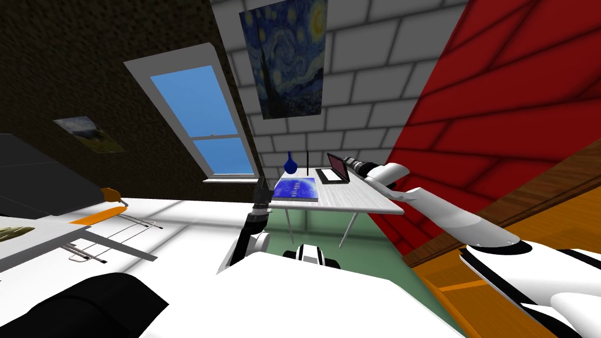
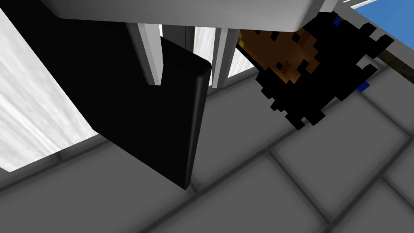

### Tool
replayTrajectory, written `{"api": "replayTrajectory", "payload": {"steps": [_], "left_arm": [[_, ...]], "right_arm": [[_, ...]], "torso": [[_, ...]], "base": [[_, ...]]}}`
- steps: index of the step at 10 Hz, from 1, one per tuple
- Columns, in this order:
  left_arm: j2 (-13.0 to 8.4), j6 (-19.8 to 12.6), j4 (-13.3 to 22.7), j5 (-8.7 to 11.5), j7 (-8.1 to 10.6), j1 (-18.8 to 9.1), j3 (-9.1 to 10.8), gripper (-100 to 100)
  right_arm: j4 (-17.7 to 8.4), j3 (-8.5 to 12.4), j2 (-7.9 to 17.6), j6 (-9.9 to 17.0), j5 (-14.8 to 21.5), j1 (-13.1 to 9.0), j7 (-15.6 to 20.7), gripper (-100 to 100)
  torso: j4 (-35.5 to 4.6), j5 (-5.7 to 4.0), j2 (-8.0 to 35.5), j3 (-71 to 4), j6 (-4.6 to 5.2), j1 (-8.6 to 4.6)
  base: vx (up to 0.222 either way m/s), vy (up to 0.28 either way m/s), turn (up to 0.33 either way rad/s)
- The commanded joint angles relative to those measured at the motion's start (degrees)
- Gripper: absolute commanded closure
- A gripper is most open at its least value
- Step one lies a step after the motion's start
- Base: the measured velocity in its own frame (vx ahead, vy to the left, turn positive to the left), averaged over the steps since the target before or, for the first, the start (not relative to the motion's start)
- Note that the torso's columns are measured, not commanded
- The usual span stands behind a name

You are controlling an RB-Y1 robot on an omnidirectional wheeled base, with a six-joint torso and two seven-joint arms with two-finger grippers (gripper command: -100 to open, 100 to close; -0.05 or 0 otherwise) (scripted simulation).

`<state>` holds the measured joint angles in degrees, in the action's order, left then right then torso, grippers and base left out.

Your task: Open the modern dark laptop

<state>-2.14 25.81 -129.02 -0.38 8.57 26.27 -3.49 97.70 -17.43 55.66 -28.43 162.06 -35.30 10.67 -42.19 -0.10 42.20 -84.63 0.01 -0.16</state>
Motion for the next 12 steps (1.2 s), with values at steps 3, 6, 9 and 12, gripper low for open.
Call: {"api": "replayTrajectory", "payload": {"steps": [3, 6, 9, 12], "left_arm": [[0.00, 0.00, 0.00, 0.00, 0.00, 0.00, 0.00, 0], [0.00, 0.00, 0.00, 0.00, 0.00, 0.00, 0.00, 0], [0.00, 0.00, 0.00, 0.00, 0.00, 0.00, 0.00, 0], [0.00, 0.00, 0.00, 0.00, 0.00, 0.00, 0.00, 0]], "right_arm": [[2.59, -2.54, 0.17, -0.81, 7.63, 2.16, 0.55, 100], [3.99, -3.97, 0.22, -1.23, 12.19, 3.23, 0.89, 100], [5.40, -5.39, 0.26, -1.65, 16.53, 4.29, 1.22, 100], [5.76, -5.77, 0.38, -1.81, 18.14, 4.58, 1.31, 100]], "torso": [[-0.06, 0.07, -0.02, -0.03, 0.00, 0.08], [-0.04, 0.06, -0.03, -0.02, -0.01, 0.08], [-0.07, 0.08, 0.02, 0.01, -0.02, 0.10], [-0.12, 0.11, 0.09, 0.06, -0.04, 0.16]], "base": [[0.003, 0.030, 0.016], [0.002, 0.028, 0.016], [0.004, 0.026, 0.017], [0.002, 0.024, 0.011]]}}
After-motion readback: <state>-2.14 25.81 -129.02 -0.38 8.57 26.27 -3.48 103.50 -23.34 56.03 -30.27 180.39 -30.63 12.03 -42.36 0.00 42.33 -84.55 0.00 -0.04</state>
